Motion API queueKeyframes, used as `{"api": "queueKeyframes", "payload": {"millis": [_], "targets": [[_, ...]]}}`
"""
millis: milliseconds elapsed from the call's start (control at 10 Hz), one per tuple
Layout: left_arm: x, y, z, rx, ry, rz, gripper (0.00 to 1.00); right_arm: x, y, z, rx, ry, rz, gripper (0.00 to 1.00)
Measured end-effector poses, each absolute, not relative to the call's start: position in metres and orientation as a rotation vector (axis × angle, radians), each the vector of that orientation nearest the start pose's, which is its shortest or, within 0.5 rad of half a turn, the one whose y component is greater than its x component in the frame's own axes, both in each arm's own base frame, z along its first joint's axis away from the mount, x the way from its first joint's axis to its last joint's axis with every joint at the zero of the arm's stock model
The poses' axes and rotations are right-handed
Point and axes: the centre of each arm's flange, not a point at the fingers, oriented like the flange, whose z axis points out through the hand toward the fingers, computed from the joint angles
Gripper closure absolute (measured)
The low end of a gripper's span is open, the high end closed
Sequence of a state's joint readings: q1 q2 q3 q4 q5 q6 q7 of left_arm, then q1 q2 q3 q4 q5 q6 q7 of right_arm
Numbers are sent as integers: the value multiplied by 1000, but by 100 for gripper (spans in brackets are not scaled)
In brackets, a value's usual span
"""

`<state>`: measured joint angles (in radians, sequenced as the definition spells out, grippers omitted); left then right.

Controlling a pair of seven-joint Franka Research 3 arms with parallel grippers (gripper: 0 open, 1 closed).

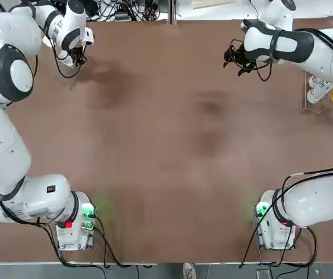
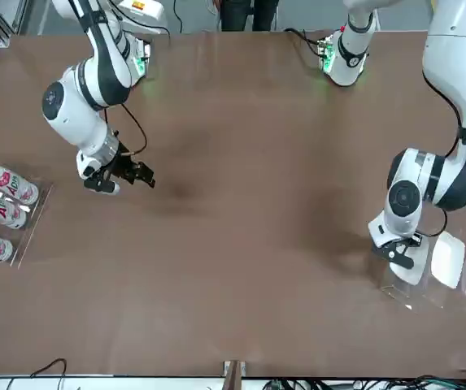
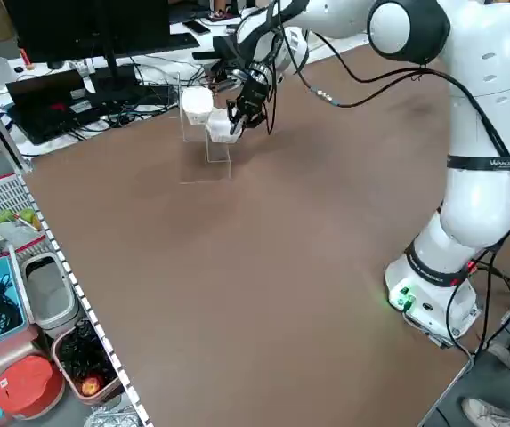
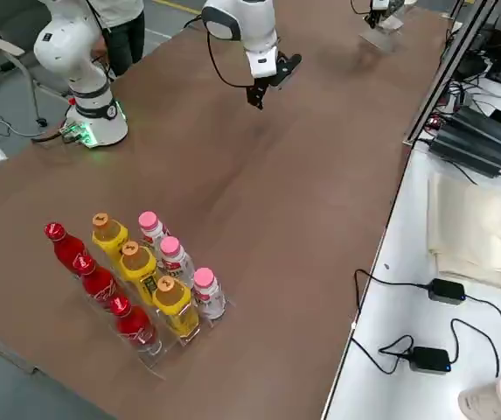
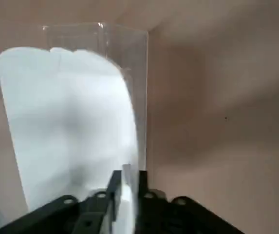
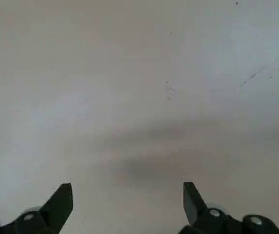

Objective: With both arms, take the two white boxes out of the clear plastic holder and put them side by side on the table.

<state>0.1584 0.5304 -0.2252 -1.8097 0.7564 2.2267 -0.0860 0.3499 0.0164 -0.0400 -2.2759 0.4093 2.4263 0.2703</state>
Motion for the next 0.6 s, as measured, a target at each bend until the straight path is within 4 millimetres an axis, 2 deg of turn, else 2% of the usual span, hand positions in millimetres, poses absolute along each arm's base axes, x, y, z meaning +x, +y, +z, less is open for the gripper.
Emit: {"api": "queueKeyframes", "payload": {"millis": [100, 400, 500, 600], "targets": [[649, -14, 254, -2617, 578, 32, 98, 506, 164, 362, -2805, 357, -63, 0], [657, -43, 271, -2718, 452, -29, 98, 507, 164, 362, -2804, 358, -66, 0], [659, -64, 281, -2760, 406, -34, 98, 507, 164, 362, -2804, 358, -67, 0], [659, -93, 295, -2797, 369, -41, 98, 507, 164, 362, -2804, 358, -67, 0]]}}
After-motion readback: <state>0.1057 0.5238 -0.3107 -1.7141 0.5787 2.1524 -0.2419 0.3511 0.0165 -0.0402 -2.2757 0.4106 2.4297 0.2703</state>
